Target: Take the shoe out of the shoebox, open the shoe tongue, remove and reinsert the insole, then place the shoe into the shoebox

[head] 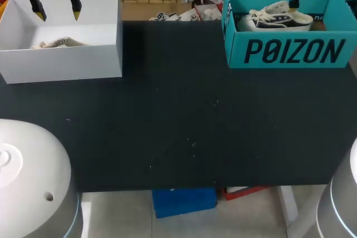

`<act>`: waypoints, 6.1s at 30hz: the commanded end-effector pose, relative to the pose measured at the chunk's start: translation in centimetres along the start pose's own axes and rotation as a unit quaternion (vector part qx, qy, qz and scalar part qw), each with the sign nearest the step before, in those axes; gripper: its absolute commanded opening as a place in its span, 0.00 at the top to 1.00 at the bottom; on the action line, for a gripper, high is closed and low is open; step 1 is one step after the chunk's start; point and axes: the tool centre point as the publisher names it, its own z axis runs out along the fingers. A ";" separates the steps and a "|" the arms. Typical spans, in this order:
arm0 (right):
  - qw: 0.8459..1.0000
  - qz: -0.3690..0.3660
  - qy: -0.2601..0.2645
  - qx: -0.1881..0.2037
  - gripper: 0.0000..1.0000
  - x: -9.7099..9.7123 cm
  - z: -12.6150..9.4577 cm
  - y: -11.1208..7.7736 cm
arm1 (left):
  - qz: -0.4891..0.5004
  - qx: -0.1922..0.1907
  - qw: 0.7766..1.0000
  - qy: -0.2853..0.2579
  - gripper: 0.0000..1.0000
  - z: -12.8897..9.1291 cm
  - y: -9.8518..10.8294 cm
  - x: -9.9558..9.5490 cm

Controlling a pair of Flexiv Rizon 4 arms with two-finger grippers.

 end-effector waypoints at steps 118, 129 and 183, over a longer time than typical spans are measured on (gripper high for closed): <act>0.985 0.083 -0.144 0.054 1.00 22.7 -13.6 10.8 | 0.000 -0.001 1.000 -0.001 0.00 -0.1 0.0 0.0; 0.983 0.087 -0.157 0.047 1.00 29.6 -10.6 20.4 | 0.000 -0.001 1.000 -0.001 0.00 -0.1 0.0 0.0; 0.999 0.019 -0.032 -0.028 0.00 35.4 8.1 34.8 | 0.000 -0.001 1.000 -0.001 0.00 -0.1 0.0 0.0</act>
